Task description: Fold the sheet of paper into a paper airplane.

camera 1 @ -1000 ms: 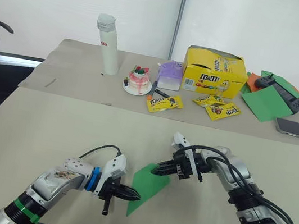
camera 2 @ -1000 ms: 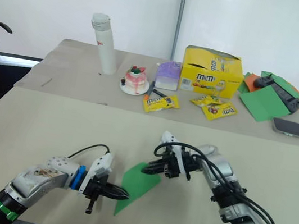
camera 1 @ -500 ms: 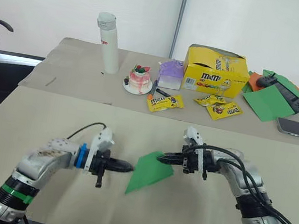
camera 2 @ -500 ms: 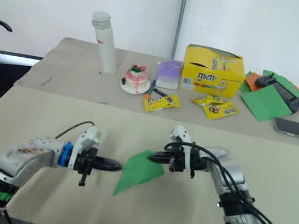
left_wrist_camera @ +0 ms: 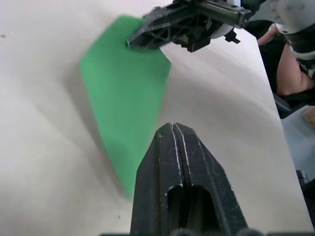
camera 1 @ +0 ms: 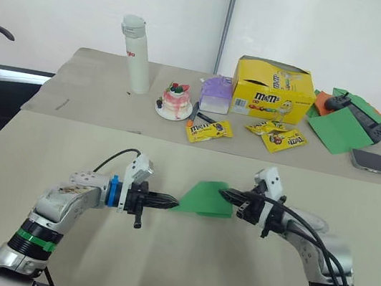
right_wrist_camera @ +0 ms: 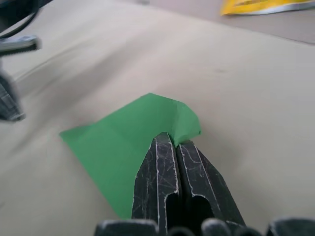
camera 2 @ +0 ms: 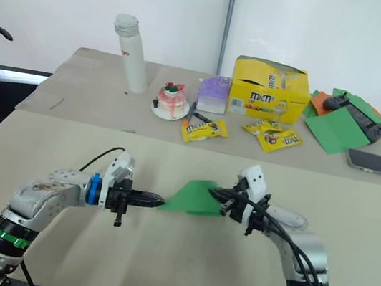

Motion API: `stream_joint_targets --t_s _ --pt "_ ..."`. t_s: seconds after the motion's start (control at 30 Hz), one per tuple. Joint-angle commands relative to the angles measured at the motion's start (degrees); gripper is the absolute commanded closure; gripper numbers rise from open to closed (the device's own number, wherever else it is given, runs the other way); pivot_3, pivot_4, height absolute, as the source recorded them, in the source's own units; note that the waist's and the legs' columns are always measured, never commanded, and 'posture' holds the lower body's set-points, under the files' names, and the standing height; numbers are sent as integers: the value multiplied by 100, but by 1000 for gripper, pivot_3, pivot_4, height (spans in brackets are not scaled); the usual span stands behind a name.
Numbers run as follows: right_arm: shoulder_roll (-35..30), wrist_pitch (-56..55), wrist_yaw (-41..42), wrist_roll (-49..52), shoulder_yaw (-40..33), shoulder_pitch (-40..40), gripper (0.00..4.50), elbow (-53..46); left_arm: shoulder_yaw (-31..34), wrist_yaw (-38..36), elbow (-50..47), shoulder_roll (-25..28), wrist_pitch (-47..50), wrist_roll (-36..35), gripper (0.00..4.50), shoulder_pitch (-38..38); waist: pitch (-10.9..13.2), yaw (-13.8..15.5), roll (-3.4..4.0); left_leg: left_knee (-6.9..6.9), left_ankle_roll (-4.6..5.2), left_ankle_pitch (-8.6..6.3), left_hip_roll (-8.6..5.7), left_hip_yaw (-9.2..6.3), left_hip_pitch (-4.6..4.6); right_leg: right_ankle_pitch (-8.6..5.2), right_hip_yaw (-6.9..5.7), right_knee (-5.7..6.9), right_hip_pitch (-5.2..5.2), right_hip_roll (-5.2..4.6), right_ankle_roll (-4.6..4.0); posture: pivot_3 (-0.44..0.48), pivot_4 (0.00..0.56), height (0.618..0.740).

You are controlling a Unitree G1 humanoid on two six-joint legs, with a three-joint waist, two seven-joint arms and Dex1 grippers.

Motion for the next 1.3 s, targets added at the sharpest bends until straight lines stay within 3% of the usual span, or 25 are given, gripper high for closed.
stream_joint_targets --t_s 0.03,0.33,0.7,1.3 --pt "197 164 -544 95 -192 231 4455 -525 -85 23 35 -75 -215 143 4500 -129 0 -1 0 0 0 0 1 0 1 0 0 1 0 2 0 0 150 740" --pt "449 349 -1146 138 -127 640 4455 -912 -226 511 300 -657 -756 602 4500 -244 -1 2 1 3 0 0 -2 1 0 0 3 0 0 6 0 0 150 740" --pt "325 302 -1116 122 124 650 4455 -938 -343 843 565 -980 -808 884 4500 -105 -1 8 1 3 0 0 -1 1 0 0 3 0 0 14 1 0 150 740" --pt "-114 -34 -757 -126 541 458 4455 -572 -762 661 971 -869 -1179 1385 4500 332 -12 -2 14 5 0 0 -2 2 7 0 5 -2 6 15 2 0 150 740"
